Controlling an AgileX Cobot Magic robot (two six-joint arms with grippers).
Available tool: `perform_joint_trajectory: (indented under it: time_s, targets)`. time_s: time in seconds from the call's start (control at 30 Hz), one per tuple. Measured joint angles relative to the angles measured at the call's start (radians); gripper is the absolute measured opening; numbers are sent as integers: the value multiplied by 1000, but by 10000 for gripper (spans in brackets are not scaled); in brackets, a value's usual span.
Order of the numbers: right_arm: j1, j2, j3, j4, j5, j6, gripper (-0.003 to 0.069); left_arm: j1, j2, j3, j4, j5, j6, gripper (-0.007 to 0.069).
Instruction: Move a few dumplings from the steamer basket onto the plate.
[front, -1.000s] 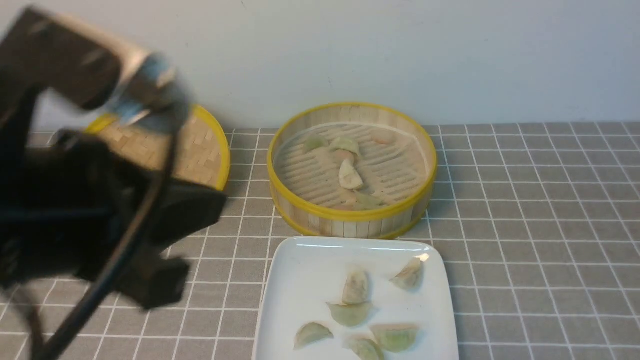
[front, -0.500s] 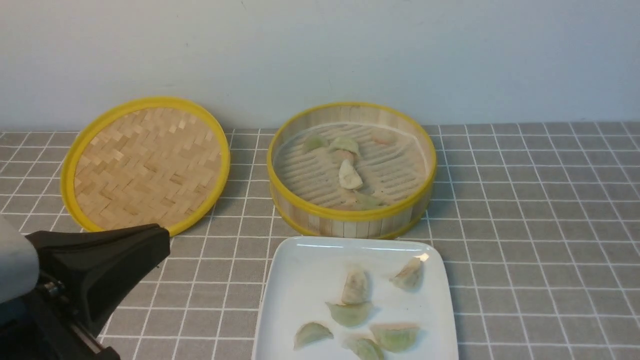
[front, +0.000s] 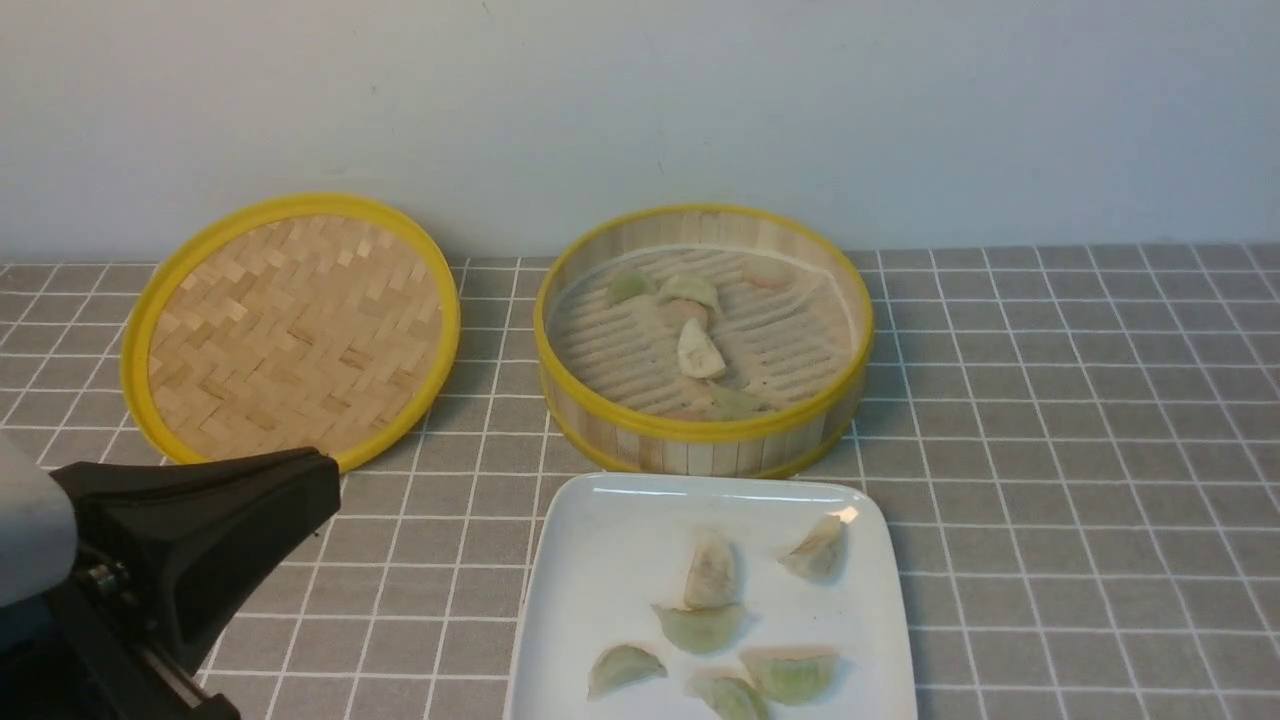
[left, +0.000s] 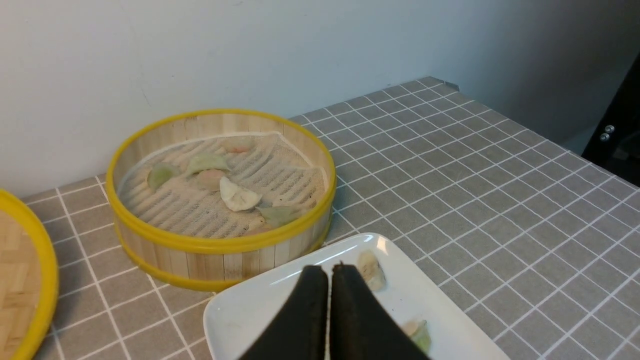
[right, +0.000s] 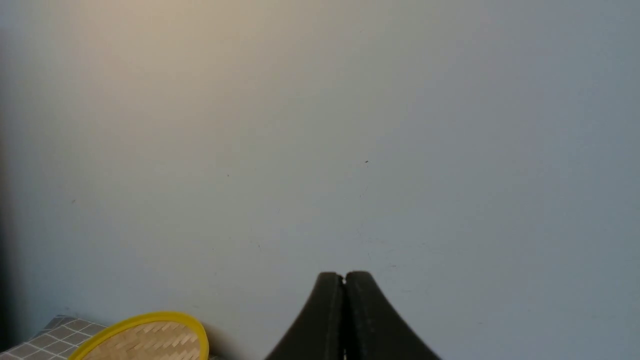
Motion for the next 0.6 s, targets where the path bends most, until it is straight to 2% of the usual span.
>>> perform_joint_trajectory:
  time_s: [0.17,0.27,0.47,0.6]
  targets:
    - [0,0,0,0,0,0,-14,0,-18,34,89,-29,27,-5]
    - [0,0,0,-1,0,0,-14,17,-81,123,148,-80,31,-5]
    - [0,0,0,-1,0,-2,-14,175,-281,344,147,-164,34,-5]
    - [0,0,0,-1,0,-2,-14,341,-448,524,132,-179,34,-5]
